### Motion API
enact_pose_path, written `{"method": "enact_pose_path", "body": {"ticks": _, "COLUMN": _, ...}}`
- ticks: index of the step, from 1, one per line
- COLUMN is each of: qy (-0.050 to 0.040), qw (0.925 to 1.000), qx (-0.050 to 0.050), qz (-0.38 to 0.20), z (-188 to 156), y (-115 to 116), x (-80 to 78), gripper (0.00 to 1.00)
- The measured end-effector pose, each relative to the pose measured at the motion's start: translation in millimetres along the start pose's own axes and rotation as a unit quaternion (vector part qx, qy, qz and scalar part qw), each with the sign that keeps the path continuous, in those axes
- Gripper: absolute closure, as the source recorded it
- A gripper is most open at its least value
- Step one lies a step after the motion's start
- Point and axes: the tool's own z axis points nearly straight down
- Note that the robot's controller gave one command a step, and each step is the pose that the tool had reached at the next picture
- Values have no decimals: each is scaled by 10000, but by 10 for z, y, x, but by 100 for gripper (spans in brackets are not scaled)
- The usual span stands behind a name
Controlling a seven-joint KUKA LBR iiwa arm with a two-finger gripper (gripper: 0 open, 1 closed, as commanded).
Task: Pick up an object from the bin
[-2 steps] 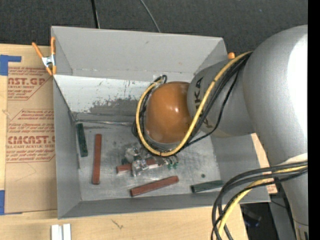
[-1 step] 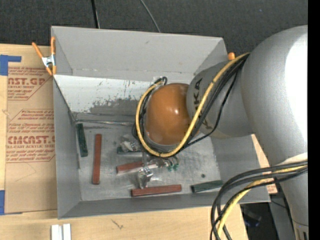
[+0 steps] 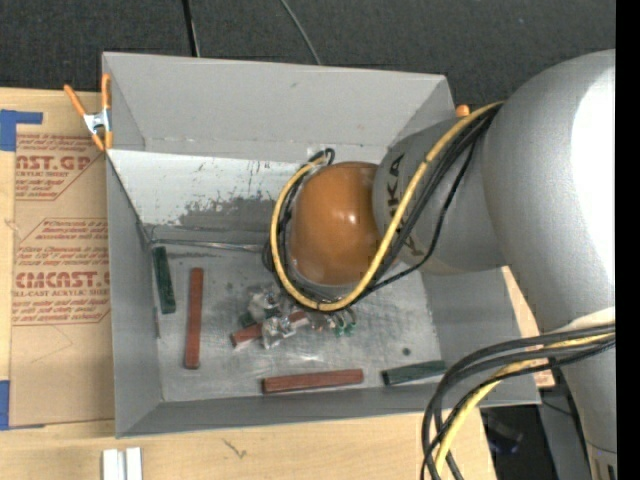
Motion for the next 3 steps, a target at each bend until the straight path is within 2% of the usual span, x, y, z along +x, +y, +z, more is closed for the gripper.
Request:
{"method": "enact_pose_path", "body": {"ticks": 1, "qy": 0, "qw": 10000, "qx": 0, "qz": 0, "z": 0, "y": 0, "x": 0, "gripper": 100}}
{"method": "enact_pose_path", "body": {"ticks": 2, "qy": 160, "qw": 9998, "qx": -1, "qz": -88, "z": -475, "y": 46, "x": 89, "gripper": 100}}
{"method": "enact_pose_path", "body": {"ticks": 3, "qy": 131, "qw": 9999, "qx": -2, "qz": -58, "z": -141, "y": -157, "x": -28, "gripper": 0}}
